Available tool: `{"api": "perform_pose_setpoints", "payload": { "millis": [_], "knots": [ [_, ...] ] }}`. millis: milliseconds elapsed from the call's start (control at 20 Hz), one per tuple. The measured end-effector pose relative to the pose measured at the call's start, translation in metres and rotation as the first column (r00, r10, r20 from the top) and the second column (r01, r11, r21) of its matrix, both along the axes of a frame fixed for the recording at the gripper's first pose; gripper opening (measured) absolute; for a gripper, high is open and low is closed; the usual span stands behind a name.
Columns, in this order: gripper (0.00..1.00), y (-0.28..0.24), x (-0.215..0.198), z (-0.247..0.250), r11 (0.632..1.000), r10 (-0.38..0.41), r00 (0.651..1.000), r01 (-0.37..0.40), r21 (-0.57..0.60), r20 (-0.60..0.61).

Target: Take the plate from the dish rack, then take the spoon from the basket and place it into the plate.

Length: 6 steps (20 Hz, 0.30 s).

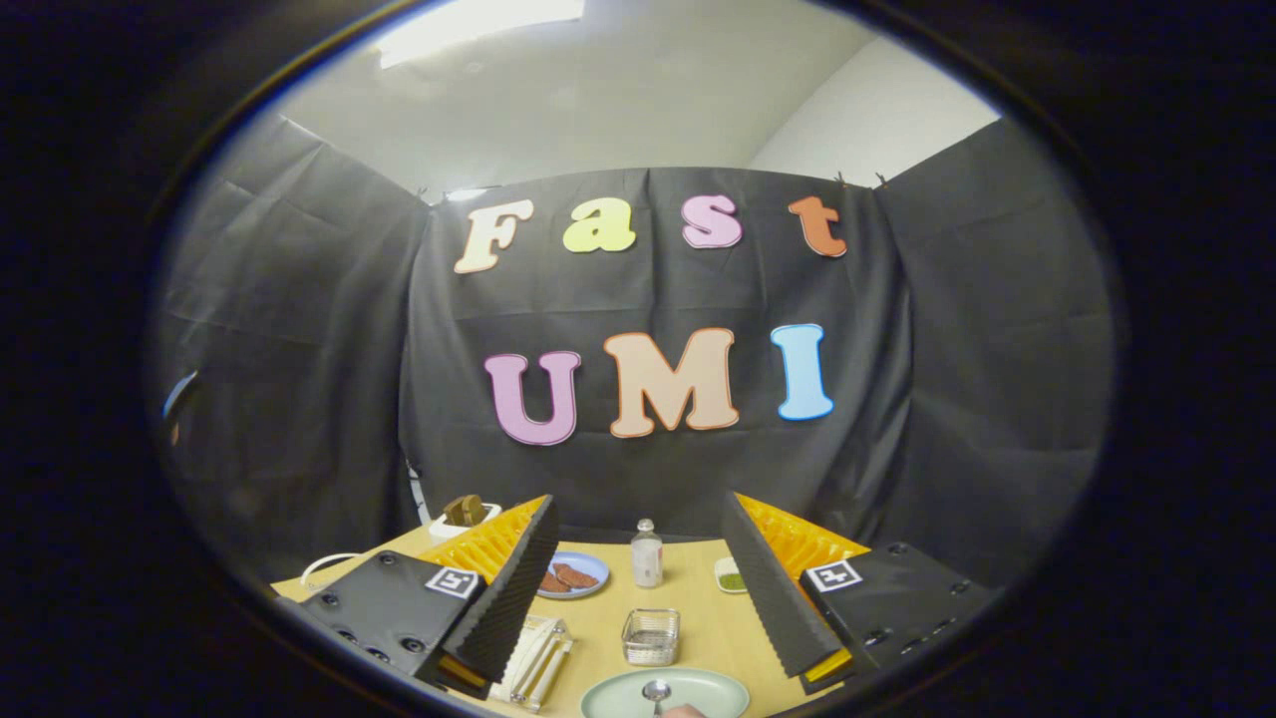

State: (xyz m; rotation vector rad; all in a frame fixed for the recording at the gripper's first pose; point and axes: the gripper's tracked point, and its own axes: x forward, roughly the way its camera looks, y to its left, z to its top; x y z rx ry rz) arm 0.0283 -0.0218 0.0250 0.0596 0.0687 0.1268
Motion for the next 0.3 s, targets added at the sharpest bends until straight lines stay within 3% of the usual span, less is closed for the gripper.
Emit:
{"api": "perform_pose_setpoints", "payload": {
  "millis": [300],
  "knots": [
    [1.00,0.0029,0.0044,0.0017,1.000,0.005,1.000,-0.005,-0.011,0.009]
  ]
}}
